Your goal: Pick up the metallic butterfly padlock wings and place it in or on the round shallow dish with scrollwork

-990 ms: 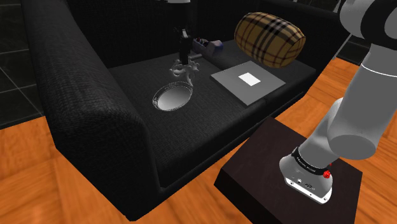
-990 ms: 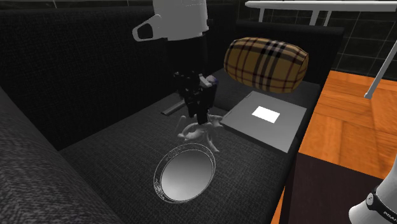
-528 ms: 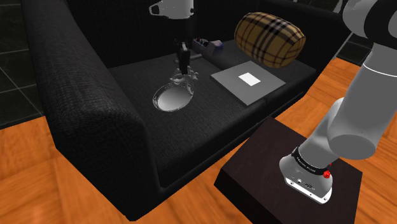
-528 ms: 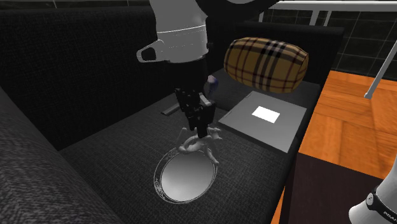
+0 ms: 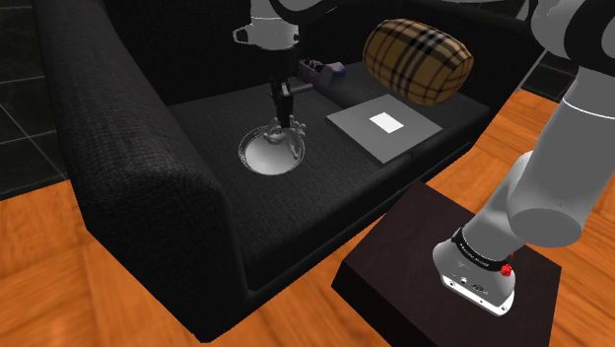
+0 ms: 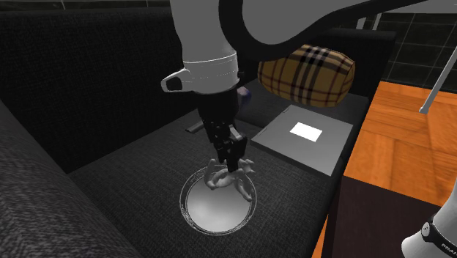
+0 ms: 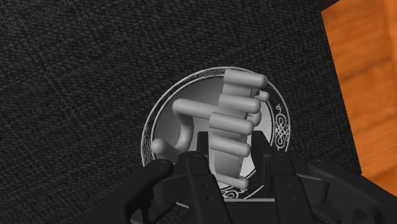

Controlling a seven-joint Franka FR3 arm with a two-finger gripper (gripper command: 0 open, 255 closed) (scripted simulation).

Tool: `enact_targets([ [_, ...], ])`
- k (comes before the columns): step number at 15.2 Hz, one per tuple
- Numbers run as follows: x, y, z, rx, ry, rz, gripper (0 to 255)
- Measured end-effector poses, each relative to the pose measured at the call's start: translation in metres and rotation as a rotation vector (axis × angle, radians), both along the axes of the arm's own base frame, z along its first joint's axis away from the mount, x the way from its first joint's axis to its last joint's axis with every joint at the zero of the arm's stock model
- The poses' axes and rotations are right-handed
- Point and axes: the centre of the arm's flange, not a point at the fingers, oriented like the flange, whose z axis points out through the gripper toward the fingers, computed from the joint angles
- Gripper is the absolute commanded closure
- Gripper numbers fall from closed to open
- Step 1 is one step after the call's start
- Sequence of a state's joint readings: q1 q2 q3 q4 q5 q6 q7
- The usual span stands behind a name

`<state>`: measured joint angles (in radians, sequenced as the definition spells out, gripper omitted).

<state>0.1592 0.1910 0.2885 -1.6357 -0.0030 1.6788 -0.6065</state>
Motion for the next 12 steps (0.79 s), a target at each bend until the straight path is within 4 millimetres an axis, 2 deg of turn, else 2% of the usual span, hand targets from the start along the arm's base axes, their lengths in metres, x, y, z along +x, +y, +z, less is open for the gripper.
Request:
enact_targets([
  [5,0.0005,-0.0003,-0.0012,0.0,0.0,0.0,255],
  [6,0.0005,-0.0003,-0.0012,0.0,0.0,0.0,0],
  [12,0.0005,-0.0003,-0.0011,0.0,-0.001,0.0,0],
])
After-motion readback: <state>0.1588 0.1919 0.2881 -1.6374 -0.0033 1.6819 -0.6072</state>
